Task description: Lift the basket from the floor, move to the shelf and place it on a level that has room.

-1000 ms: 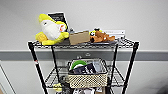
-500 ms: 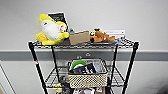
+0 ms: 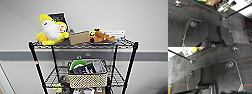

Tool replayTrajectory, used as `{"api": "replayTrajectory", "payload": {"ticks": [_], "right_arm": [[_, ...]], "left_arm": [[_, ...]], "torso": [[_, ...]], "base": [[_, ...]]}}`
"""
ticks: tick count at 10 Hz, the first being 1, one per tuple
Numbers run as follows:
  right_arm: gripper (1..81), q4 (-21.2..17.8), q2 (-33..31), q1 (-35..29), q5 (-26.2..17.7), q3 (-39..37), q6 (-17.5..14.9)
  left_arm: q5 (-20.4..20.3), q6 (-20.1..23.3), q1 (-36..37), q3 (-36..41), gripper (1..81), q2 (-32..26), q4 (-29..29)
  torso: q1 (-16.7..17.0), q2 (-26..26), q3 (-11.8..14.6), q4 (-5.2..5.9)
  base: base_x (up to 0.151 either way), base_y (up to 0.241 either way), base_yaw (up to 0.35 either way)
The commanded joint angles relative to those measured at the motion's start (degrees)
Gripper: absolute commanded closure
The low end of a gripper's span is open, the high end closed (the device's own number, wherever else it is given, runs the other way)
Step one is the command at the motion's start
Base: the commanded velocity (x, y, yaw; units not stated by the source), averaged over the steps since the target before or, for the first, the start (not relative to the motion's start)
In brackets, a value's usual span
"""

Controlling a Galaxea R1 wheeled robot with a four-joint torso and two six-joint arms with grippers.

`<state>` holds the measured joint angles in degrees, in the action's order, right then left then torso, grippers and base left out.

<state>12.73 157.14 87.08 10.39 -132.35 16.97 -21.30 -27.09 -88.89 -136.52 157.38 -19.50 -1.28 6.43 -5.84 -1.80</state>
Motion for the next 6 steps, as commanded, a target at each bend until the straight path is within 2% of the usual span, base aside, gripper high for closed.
{"api": "replayTrajectory", "payload": {"ticks": [1, 2, 4, 6], "right_arm": [[1.0, 4.1, 9.8, 0.0, -5.4, -14.0, -0.2], [1.0, 5.1, 12.3, 0.3, -5.4, -18.1, -0.1], [1.0, 5.1, 16.3, 0.3, -5.6, -24.1, -0.1], [1.0, 5.6, 17.1, -0.1, -8.7, -25.0, -0.2]], "left_arm": [[5.4, 0.3, 0.9, -10.9, 1.0, 7.9, -1.4], [5.5, 0.3, 0.9, -13.0, 1.0, 9.4, -1.4], [9.4, 0.2, 1.6, -16.8, 1.0, 12.3, -1.3], [9.8, 0.2, 1.6, -19.6, 1.0, 14.5, -1.2]], "torso": [[0.0, 0.0, 0.0, 0.00], [0.0, 0.0, 0.0, 0.00], [0.0, 0.0, 0.0, 0.00], [0.0, 0.0, 0.0, 0.00]], "base": [[0.000, 0.000, 0.000], [0.000, 0.000, 0.000], [0.000, 0.000, 0.000], [0.000, 0.000, 0.000]]}}
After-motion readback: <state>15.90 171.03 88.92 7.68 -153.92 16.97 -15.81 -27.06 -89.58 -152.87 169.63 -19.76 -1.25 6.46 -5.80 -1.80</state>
